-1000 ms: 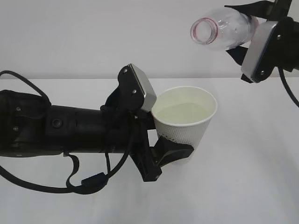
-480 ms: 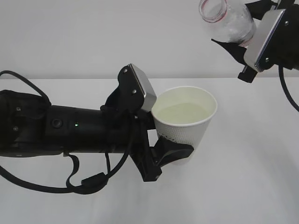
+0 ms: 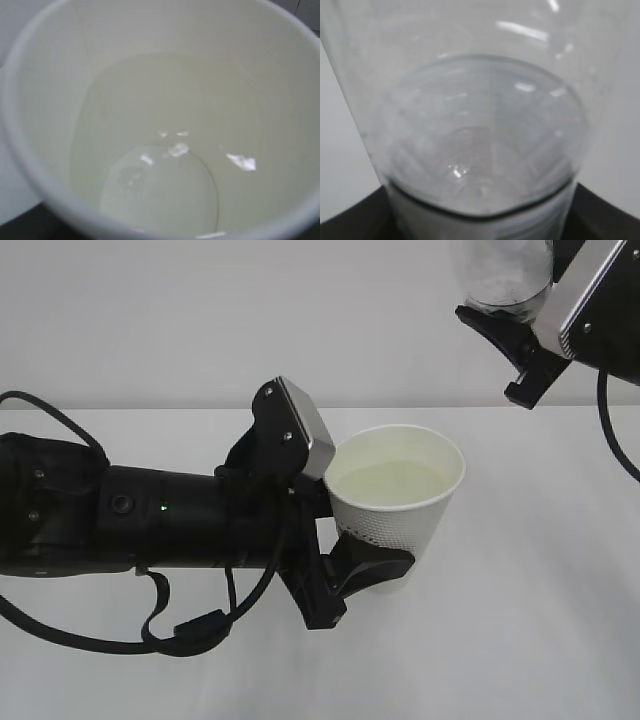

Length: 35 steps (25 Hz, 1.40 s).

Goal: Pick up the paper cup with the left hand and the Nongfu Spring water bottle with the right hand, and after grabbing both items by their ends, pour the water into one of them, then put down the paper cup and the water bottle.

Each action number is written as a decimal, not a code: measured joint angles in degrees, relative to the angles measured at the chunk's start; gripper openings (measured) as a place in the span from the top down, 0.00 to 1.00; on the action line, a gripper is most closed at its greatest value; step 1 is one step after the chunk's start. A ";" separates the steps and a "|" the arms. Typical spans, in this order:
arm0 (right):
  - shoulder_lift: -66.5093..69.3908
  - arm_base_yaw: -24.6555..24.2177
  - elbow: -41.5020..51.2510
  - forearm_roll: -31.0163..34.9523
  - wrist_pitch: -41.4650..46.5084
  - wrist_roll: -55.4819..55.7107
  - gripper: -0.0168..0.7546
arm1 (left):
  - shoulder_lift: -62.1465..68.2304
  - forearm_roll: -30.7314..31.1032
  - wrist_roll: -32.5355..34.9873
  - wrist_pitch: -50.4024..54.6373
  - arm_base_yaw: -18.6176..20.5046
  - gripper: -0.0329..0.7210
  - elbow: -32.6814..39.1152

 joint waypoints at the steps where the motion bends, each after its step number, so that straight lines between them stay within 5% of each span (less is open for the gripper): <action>1: 0.00 0.00 0.00 0.00 0.00 0.41 0.37 | 0.00 0.00 0.00 0.00 0.00 0.29 0.00; 21: 0.00 0.00 0.00 1.63 3.98 11.25 0.37 | 0.00 0.00 0.00 0.00 0.00 0.29 0.00; 35: -0.09 -0.12 10.94 21.83 0.87 11.13 0.37 | 0.00 0.00 0.00 0.00 0.00 0.29 0.00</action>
